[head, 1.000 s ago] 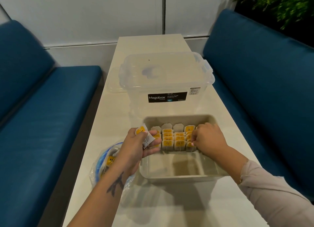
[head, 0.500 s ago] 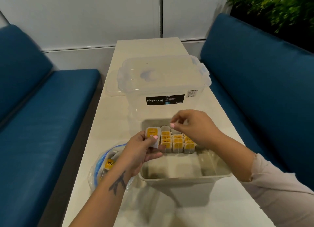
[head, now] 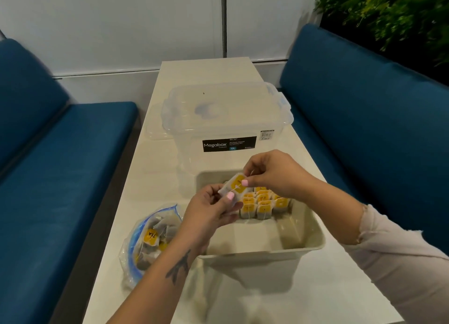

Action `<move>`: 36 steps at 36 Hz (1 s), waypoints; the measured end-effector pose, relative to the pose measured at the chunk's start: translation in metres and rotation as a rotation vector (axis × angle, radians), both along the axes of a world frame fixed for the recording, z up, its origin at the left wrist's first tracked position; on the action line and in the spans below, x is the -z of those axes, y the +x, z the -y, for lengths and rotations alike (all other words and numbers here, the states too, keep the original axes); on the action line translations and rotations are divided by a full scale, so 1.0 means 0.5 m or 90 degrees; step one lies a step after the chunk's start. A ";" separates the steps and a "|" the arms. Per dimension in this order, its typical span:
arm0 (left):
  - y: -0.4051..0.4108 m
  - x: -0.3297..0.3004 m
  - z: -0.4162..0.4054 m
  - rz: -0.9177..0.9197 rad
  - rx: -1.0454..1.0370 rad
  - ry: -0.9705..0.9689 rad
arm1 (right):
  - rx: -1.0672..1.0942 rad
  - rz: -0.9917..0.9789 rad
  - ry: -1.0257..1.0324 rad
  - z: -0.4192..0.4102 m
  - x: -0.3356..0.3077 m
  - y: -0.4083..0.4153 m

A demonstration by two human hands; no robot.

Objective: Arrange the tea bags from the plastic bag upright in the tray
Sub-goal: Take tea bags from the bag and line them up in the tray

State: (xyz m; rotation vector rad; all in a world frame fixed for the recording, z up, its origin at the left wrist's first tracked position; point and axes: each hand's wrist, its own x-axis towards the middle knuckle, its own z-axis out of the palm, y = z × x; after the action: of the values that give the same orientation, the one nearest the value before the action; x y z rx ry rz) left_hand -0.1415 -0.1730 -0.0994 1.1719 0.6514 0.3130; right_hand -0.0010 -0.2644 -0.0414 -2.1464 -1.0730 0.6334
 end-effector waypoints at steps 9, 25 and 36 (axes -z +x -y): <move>0.017 0.025 0.021 -0.047 0.000 0.289 | 0.021 0.050 -0.063 0.063 -0.012 0.039; -0.018 0.052 0.018 -0.195 -0.043 0.667 | -0.054 0.420 -0.303 0.103 0.110 0.085; -0.023 0.059 0.022 -0.201 -0.062 0.669 | -0.035 0.507 -0.316 0.095 0.167 0.089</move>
State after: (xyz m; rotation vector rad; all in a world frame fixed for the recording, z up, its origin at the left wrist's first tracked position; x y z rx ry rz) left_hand -0.1532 -0.1840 -0.1291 2.2266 0.8485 0.5939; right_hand 0.0433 -0.3117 -0.1249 -2.9242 -1.4893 0.0254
